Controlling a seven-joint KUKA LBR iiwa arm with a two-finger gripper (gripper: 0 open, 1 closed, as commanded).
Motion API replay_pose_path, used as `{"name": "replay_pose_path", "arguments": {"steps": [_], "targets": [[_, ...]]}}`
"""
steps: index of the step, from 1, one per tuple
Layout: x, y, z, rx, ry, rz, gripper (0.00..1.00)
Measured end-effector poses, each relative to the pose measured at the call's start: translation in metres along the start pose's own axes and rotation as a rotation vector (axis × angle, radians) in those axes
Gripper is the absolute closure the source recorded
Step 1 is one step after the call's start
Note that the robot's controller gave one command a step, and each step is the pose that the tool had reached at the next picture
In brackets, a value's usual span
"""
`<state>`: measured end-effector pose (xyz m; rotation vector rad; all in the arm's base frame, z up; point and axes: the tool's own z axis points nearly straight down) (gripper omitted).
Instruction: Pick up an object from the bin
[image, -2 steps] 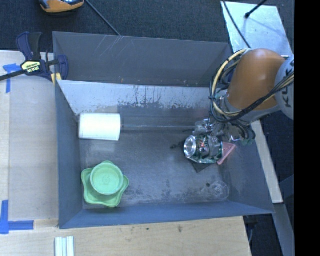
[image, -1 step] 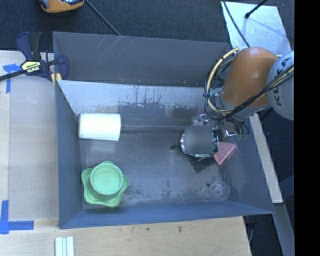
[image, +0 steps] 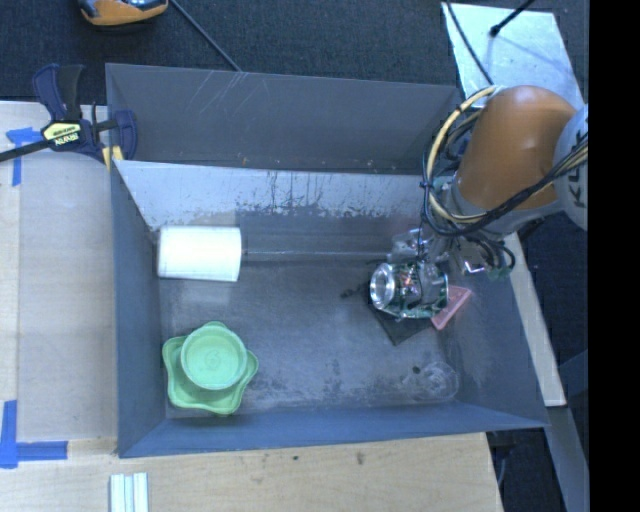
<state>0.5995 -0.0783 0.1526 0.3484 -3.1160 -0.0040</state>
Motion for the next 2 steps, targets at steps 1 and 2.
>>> {"name": "replay_pose_path", "arguments": {"steps": [1,2], "targets": [[0.005,-0.018,0.017,0.010,-0.021,-0.021,1.00],[0.014,-0.016,0.006,-0.001,0.004,-0.026,1.00]]}}
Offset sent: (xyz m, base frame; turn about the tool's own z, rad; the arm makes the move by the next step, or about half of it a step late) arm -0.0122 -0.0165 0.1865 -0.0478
